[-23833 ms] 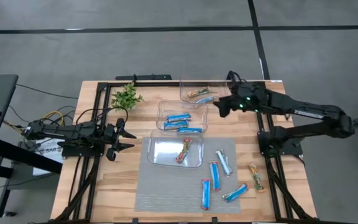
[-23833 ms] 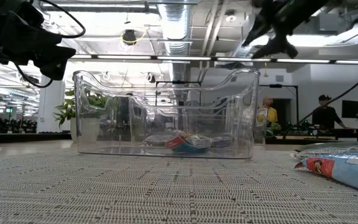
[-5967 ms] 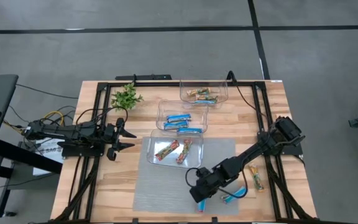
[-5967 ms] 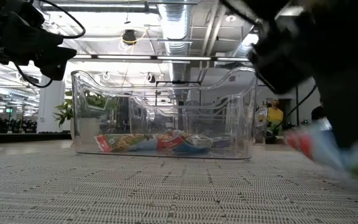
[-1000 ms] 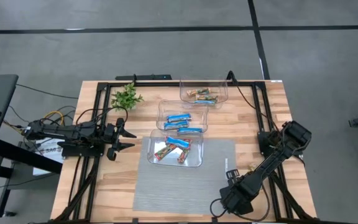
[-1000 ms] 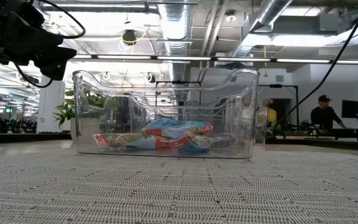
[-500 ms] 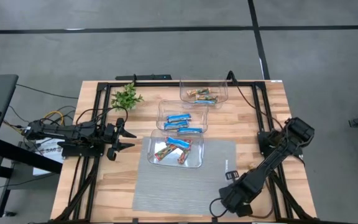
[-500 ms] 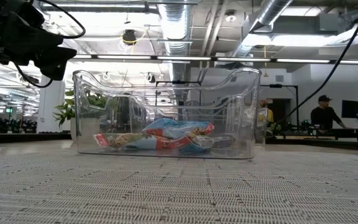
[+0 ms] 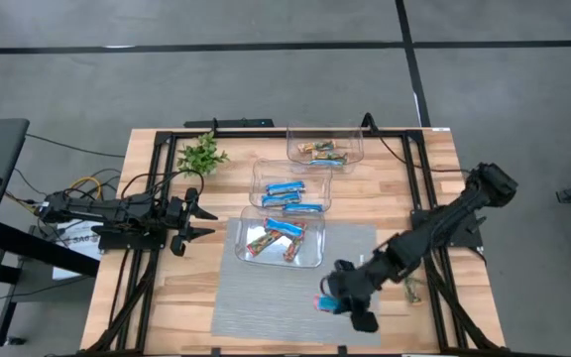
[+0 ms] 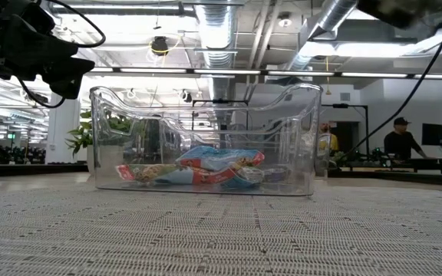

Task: Pick and place Granola Bars by type
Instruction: Put the red granola bar into the bottom transparent bin

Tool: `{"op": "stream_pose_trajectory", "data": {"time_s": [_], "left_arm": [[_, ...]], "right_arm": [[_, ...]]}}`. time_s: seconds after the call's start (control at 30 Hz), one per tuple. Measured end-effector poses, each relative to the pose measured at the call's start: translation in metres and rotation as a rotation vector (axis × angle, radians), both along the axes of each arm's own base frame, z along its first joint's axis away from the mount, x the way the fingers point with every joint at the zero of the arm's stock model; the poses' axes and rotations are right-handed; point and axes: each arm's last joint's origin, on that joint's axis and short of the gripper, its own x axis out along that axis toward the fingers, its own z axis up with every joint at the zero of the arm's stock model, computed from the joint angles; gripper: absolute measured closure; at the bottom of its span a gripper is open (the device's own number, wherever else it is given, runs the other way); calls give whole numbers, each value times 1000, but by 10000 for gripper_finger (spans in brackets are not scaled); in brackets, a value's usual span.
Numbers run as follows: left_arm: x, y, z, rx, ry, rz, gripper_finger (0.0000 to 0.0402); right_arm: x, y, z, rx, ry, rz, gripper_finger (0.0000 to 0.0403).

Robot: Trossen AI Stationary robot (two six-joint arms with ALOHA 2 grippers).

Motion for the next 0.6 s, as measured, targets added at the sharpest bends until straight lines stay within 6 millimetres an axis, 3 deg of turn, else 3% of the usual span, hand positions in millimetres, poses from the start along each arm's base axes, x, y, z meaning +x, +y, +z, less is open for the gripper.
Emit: {"op": "stream_pose_trajectory", "data": {"time_s": [0.37,0.6], "left_arm": [[0,0,0,4,0,0,233],[0,0,0,1,0,0,233]], "right_arm": [[29,-38,56,200,-417,-112,371],[36,-50,60,190,-467,-136,370]]}}
